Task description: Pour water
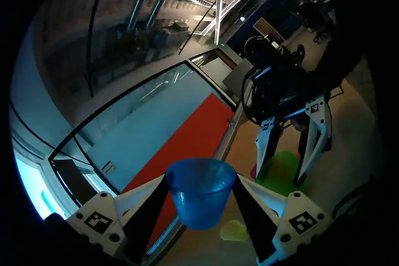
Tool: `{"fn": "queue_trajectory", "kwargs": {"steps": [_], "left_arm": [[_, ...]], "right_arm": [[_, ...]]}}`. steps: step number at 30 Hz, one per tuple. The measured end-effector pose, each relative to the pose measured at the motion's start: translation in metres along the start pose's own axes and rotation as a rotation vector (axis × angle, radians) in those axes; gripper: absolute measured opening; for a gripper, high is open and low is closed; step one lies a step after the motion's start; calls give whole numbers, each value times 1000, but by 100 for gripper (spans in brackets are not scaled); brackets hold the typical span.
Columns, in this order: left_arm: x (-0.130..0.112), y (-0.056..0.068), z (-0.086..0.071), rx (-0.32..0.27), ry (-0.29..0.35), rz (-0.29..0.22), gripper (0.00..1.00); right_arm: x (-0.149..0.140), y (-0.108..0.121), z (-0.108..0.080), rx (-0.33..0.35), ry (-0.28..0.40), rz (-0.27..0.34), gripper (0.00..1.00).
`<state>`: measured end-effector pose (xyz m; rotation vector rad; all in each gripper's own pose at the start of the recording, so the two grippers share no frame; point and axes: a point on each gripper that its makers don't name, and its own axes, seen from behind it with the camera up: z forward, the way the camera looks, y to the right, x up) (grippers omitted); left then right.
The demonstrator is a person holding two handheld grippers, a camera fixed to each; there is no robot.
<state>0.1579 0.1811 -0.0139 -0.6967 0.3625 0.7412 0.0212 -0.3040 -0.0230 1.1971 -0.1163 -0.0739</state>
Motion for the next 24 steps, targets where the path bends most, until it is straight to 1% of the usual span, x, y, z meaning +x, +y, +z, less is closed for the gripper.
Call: {"fn": "queue_trajectory", "kwargs": {"steps": [8,18,24], "left_arm": [[1,0,2,3,-1,58,86],[0,3,6,0,5,114,86],[0,2,8,7,2,151,86]], "right_arm": [[0,-1,3,8,5,6,93],[0,0,6,15,4,4,93],[1,-1,7,16,3,1,93]]}}
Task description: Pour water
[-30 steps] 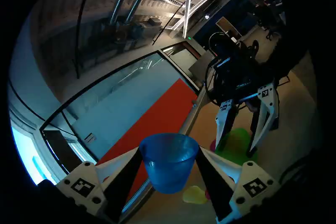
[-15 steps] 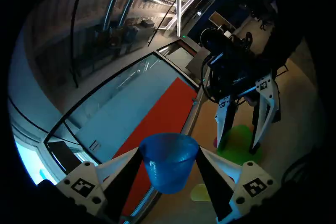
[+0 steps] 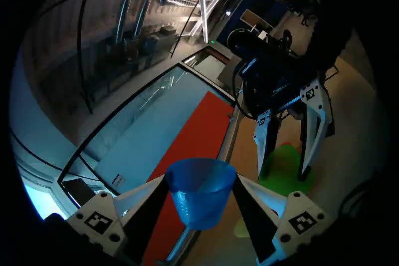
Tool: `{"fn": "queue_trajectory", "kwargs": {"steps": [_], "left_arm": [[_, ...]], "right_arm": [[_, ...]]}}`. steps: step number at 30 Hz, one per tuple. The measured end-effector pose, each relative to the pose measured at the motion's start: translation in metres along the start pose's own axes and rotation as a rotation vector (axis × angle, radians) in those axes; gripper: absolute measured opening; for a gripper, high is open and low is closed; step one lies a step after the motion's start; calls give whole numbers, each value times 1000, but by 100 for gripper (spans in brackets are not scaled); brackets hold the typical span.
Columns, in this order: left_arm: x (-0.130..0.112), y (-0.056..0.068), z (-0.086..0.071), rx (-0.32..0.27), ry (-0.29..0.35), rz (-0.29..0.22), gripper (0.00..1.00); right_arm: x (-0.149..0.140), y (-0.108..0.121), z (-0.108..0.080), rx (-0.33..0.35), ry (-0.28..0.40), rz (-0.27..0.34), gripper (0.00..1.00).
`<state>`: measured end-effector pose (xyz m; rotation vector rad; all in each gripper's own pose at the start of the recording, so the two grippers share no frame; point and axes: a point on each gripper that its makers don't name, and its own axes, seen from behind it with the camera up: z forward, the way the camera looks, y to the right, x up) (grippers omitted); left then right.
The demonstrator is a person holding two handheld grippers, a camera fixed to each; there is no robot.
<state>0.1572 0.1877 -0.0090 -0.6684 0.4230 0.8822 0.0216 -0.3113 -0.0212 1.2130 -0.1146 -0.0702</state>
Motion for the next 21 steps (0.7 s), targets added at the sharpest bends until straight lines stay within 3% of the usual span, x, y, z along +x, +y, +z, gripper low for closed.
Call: {"fn": "queue_trajectory", "kwargs": {"steps": [21], "left_arm": [[12,2,4,-5,11,95,86]], "right_arm": [[1,2,0,-1,13,-2,92]]}}
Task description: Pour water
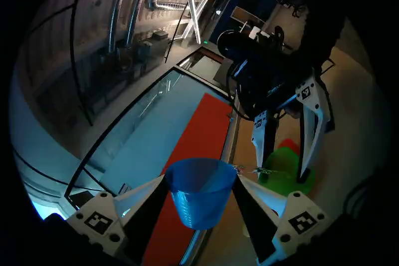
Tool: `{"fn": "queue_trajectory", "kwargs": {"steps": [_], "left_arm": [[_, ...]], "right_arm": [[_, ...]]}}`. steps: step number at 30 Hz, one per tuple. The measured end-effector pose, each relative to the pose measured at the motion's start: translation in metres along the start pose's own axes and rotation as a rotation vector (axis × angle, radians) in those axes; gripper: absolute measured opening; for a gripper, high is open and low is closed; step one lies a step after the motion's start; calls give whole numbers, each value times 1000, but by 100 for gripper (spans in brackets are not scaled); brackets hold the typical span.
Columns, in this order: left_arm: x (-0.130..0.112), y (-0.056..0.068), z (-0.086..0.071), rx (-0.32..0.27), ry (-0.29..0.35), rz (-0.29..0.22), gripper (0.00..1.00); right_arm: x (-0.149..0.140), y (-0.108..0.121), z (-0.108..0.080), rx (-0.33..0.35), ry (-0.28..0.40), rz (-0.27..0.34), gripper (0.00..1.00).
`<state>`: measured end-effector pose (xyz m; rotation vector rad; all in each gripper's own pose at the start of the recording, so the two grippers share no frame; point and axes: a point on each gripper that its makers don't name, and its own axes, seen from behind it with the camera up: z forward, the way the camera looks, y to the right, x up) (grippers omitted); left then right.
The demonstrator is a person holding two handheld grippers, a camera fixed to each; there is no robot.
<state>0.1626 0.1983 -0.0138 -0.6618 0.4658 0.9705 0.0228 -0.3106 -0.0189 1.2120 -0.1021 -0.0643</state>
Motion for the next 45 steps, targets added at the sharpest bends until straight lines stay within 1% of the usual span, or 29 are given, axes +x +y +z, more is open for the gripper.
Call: {"fn": "queue_trajectory", "kwargs": {"steps": [23,45], "left_arm": [[10,1,3,6,15,77,86],[12,-1,4,13,12,144,86]], "right_arm": [[2,1,-3,-5,8,-7,92],[2,3,-5,-6,14,-11,92]]}}
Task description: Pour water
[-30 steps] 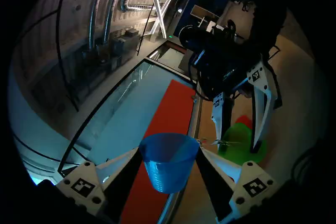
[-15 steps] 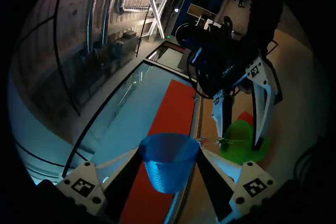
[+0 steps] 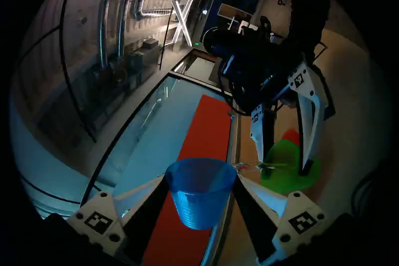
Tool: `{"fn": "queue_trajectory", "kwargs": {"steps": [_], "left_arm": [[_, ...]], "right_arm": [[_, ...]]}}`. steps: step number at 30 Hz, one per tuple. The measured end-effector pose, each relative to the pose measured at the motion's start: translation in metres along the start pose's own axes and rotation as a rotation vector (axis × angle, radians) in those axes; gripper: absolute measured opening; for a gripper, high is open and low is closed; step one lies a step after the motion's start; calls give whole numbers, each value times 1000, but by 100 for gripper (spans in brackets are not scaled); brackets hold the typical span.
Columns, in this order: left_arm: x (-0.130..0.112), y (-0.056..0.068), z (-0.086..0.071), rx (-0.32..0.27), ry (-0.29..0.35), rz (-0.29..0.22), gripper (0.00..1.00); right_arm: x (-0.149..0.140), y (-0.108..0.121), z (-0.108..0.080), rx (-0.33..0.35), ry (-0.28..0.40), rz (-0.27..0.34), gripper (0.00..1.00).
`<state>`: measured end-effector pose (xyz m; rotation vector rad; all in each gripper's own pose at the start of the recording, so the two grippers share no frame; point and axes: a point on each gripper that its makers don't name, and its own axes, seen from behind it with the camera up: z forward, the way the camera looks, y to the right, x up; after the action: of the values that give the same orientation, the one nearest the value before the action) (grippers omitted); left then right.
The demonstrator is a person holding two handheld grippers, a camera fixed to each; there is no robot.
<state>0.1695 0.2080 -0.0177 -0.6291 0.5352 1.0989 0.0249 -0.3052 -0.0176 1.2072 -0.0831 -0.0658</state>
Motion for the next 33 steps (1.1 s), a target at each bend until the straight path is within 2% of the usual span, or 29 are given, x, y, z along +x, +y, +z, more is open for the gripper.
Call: {"fn": "queue_trajectory", "kwargs": {"steps": [21,33], "left_arm": [[2,1,1,8,6,50,86],[2,1,4,6,0,99,86]], "right_arm": [[2,2,-1,-6,2,-4,92],[3,2,-1,-8,8,-6,92]]}}
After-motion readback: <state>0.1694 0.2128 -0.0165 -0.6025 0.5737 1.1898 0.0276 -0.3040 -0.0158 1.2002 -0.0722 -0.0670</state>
